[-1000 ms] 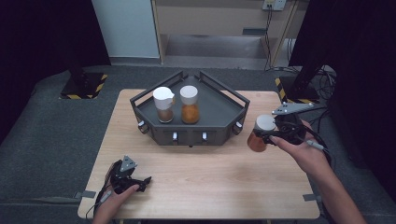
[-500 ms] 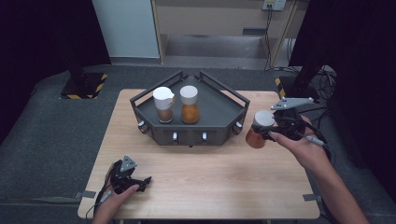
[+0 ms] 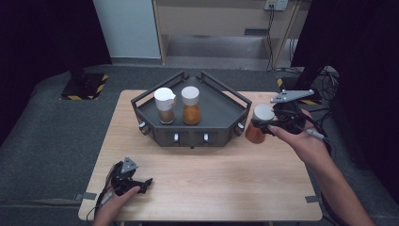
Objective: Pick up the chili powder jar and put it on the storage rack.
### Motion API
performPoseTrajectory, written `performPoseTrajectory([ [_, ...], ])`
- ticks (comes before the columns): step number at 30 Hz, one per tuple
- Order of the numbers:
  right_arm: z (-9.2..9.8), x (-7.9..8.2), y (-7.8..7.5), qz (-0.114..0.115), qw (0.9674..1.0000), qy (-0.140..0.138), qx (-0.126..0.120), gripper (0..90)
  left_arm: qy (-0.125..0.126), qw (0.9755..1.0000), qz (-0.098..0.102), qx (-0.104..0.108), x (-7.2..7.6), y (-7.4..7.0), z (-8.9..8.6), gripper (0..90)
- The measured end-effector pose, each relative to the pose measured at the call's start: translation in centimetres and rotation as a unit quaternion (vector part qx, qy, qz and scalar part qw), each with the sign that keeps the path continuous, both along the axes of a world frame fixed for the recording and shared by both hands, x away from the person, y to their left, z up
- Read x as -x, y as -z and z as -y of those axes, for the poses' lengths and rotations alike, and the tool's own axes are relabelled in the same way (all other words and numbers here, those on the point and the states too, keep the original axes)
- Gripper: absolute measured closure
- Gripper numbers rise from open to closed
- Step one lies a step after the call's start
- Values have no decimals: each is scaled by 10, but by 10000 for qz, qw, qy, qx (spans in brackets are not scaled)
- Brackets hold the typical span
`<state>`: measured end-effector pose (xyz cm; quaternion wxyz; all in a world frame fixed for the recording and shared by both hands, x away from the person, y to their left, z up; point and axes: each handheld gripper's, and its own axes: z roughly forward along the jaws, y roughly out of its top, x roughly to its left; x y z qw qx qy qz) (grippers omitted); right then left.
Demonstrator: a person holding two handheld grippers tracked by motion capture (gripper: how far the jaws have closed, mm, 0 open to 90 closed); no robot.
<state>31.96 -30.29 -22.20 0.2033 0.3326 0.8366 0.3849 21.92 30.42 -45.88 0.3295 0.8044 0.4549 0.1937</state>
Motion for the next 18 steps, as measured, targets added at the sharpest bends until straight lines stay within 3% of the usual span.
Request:
performPoseTrajectory([
  [18,-22,-17,-12,45,10000,1,25,340,-1,10000,0,1,0,0,0,0],
])
